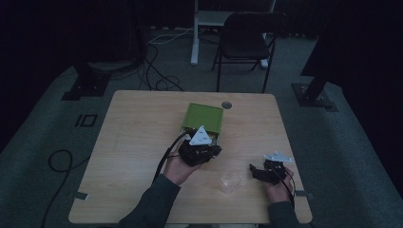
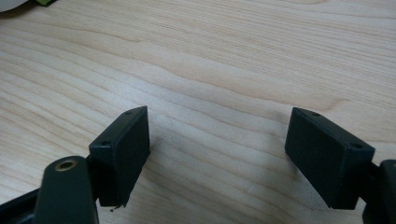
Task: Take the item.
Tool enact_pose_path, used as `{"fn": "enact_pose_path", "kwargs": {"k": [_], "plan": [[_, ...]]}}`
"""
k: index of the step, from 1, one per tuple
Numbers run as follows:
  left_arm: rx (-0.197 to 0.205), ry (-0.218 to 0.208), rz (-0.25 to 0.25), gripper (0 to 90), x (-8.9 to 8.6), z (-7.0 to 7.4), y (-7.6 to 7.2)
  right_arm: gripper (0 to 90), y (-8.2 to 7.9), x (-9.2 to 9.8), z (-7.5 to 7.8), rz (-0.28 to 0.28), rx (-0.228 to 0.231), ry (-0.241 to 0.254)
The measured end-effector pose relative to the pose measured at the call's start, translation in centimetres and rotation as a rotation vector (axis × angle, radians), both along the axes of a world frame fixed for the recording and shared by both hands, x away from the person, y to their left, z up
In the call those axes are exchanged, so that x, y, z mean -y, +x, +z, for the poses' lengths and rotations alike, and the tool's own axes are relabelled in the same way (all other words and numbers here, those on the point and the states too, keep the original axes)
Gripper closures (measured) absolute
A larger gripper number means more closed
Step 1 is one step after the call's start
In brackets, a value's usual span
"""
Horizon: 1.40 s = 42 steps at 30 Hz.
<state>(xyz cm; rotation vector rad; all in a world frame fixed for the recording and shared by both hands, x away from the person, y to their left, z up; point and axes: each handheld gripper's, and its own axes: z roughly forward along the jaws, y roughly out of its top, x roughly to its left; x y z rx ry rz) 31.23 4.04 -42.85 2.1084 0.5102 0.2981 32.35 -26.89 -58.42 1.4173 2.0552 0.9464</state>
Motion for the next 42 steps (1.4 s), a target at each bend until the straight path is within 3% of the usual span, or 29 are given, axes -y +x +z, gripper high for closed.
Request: {"fn": "enact_pose_path", "kwargs": {"k": [42], "plan": [[0.019, -0.018, -0.161, 87.3, 4.1, 1.2, -3.4, 21.8, 0.0, 0.0, 0.0, 0.002, 0.0, 0.001]]}}
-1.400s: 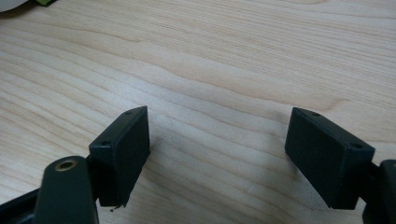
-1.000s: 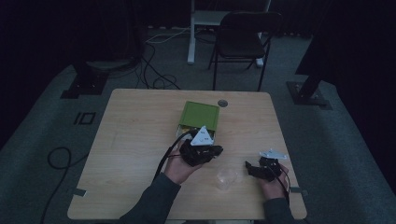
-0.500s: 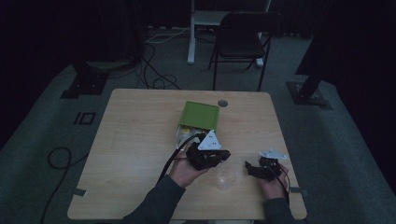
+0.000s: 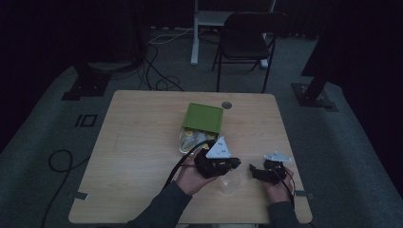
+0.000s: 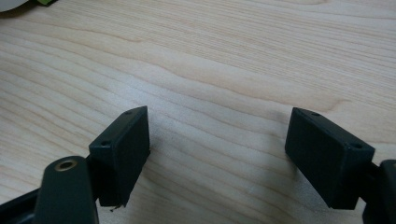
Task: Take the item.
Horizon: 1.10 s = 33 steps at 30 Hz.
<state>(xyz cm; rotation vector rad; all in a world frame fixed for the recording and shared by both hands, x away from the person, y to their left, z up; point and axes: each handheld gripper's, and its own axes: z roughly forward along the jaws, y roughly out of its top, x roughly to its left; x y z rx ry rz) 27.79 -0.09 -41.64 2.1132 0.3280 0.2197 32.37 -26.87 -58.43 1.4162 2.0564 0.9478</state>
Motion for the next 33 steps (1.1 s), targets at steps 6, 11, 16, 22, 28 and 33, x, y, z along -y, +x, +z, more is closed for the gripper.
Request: {"fn": "enact_pose_path", "kwargs": {"k": [6, 11, 16, 22, 28, 33], "plan": [[-0.012, 0.019, -0.027, 87.3, 1.0, -0.7, -0.4, 21.7, 0.0, 0.0, 0.0, 0.0, 0.0, -0.001], [-0.026, 0.019, -0.033, 87.2, 1.4, -1.4, -0.4, 21.8, 0.0, 0.0, 0.0, 0.0, 0.0, 0.0], [-0.06, 0.019, -0.028, 87.1, 1.5, -2.5, 0.1, 21.8, 0.0, 0.0, 0.0, 0.0, 0.0, 0.0], [-0.078, 0.023, -0.024, 86.9, 1.6, -3.3, 0.4, 21.8, 0.0, 0.0, 0.0, 0.0, 0.0, 0.0], [-0.092, 0.042, -0.013, 82.3, 1.8, -4.1, 0.7, 21.8, 0.0, 0.0, 0.0, 0.0, 0.0, -0.001], [-0.106, 0.045, 0.007, 72.8, 1.4, -4.2, 1.0, 21.8, 0.0, 0.0, 0.0, 0.0, 0.0, 0.0]]}}
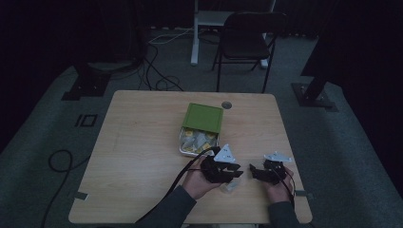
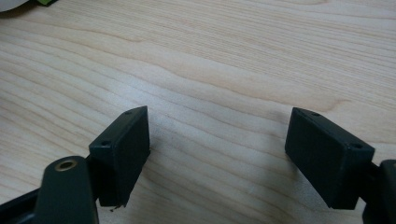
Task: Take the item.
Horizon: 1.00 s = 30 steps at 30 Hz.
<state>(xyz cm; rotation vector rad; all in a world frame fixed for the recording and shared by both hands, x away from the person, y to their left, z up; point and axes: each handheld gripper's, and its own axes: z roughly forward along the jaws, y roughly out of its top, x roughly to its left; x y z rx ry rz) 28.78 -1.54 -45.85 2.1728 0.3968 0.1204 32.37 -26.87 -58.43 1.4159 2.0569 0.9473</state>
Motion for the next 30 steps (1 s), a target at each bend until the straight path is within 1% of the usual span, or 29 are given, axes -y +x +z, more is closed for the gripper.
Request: {"fn": "enact_pose_path", "kwargs": {"k": [1, 2, 3, 5, 6, 7, 15, 16, 17, 18, 20, 21, 22, 23, 24, 25, 26, 29, 30], "plan": [[0.002, 0.001, 0.005, 72.8, -0.1, 0.0, 0.0, 21.8, 0.0, 0.0, 0.0, 0.0, 0.0, 0.0], [0.012, 0.008, 0.013, 71.8, -0.3, 0.1, 0.1, 21.8, 0.0, 0.0, 0.0, 0.0, 0.0, 0.0], [0.012, 0.008, 0.013, 70.4, -0.3, 0.1, 0.1, 21.8, 0.0, 0.0, 0.0, 0.0, 0.0, 0.0], [0.022, 0.01, 0.034, 68.6, -0.9, 0.1, 0.2, 21.8, 0.0, 0.0, 0.0, 0.0, 0.0, 0.0], [0.022, 0.01, 0.034, 67.6, -0.9, 0.1, 0.2, 21.8, 0.0, 0.0, 0.0, 0.0, 0.0, 0.0], [0.031, 0.01, 0.051, 67.1, -1.4, 0.0, 0.4, 21.8, 0.0, 0.0, 0.0, 0.0, 0.0, 0.0], [0.038, 0.009, 0.118, 65.3, -3.9, 0.0, 1.2, 21.8, 0.0, 0.0, 0.0, 0.0, 0.0, 0.0], [0.038, 0.009, 0.118, 65.3, -3.9, 0.0, 1.2, 21.8, 0.0, 0.0, 0.0, 0.0, 0.0, 0.0], [0.043, 0.007, 0.139, 65.2, -4.4, -0.1, 1.3, 21.8, 0.0, 0.0, 0.0, 0.0, 0.0, 0.0], [0.046, 0.009, 0.149, 65.2, -4.8, -0.1, 1.4, 21.8, 0.0, 0.0, 0.0, 0.0, 0.0, 0.0], [0.046, 0.009, 0.149, 65.1, -4.8, -0.1, 1.4, 21.8, 0.0, 0.0, 0.0, 0.0, 0.0, 0.0], [0.042, 0.006, 0.184, 65.0, -6.0, -0.3, 1.7, 21.8, 0.0, 0.0, 0.0, 0.0, 0.0, 0.0], [0.042, 0.006, 0.184, 65.0, -6.0, -0.3, 1.7, 21.8, 0.0, 0.0, 0.0, 0.0, 0.0, 0.0], [0.039, -0.001, 0.209, 64.9, -6.7, -0.4, 1.9, 21.8, 0.0, 0.0, 0.0, 0.0, 0.0, 0.0], [0.039, -0.001, 0.209, 64.9, -6.7, -0.4, 1.9, 21.8, 0.0, 0.0, 0.0, -0.001, 0.0, 0.001], [0.038, -0.004, 0.222, 64.9, -7.0, -0.4, 2.0, 21.8, 0.0, 0.0, 0.0, -0.001, 0.0, 0.001], [0.044, 0.0, 0.241, 64.9, -7.6, -0.6, 2.2, 21.8, 0.0, 0.0, 0.0, 0.0, 0.0, 0.0], [0.038, -0.004, 0.265, 64.7, -8.3, -0.8, 2.3, 21.8, 0.0, 0.0, 0.0, 0.0, 0.0, 0.0], [0.036, 0.0, 0.275, 64.6, -8.7, -0.9, 2.4, 21.8, 0.0, 0.0, 0.0, 0.0, 0.001, 0.0]]}}
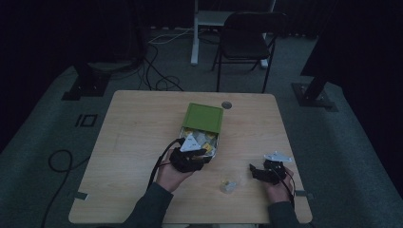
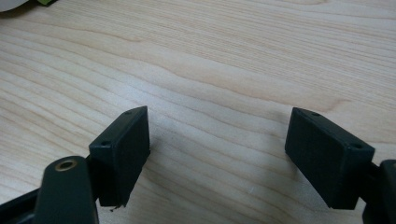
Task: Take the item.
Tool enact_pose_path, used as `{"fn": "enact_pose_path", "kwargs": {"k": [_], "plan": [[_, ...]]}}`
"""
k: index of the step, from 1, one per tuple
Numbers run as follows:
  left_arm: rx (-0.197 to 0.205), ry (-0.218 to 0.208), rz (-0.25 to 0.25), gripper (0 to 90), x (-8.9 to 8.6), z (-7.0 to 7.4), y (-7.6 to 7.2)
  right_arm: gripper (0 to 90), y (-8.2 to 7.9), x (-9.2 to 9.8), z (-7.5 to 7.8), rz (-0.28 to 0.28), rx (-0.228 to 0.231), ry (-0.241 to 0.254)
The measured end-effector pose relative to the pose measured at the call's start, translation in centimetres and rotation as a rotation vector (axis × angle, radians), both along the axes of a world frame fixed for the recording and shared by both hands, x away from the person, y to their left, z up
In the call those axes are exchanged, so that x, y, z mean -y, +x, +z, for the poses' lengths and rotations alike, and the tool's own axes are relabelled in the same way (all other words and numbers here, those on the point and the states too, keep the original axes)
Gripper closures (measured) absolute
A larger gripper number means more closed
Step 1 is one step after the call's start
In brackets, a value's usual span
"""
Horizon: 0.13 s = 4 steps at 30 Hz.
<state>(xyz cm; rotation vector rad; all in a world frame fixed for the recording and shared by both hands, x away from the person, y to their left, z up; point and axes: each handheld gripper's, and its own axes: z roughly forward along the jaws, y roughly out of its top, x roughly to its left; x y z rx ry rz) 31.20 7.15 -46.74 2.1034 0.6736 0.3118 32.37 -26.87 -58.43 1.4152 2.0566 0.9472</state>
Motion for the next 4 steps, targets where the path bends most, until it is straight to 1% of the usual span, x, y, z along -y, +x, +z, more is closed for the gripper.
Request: {"fn": "enact_pose_path", "kwargs": {"k": [2, 3, 4], "plan": [[-0.003, -0.002, 0.007, 64.5, -0.19, -0.11, 0.04, 21.8, 0.0, -0.01, 0.0, -0.001, 0.0, 0.001], [-0.011, -0.002, 0.027, 64.5, -0.83, -0.44, 0.18, 21.8, 0.0, -0.01, 0.0, -0.001, -0.001, 0.002], [-0.011, -0.002, 0.027, 64.1, -0.83, -0.44, 0.18, 21.8, -0.01, 0.0, 0.0, 0.0, -0.001, 0.0]]}}
